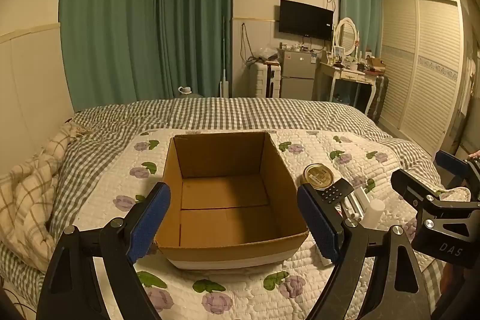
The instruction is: Organize rigid objects
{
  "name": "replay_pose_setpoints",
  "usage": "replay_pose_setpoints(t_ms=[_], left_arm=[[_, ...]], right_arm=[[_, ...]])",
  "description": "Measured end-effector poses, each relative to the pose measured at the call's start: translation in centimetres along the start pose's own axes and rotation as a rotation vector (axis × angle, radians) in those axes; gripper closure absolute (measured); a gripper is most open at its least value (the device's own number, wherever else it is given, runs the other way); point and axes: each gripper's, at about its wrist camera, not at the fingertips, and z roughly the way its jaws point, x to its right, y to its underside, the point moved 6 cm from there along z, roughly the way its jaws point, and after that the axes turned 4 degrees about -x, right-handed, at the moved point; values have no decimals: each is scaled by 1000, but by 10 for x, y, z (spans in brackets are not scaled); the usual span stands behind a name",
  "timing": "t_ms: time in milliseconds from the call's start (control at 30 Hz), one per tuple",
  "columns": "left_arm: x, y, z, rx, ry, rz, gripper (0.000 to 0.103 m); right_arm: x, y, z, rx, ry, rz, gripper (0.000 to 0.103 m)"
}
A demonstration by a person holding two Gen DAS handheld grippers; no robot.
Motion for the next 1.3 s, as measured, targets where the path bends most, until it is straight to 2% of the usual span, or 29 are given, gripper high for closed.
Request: replay_pose_setpoints(t_ms=[1300], left_arm=[[-4, 2, 1, -7, -2, -4, 14]], right_arm=[[-1, 4, 3, 0, 5, -2, 0]])
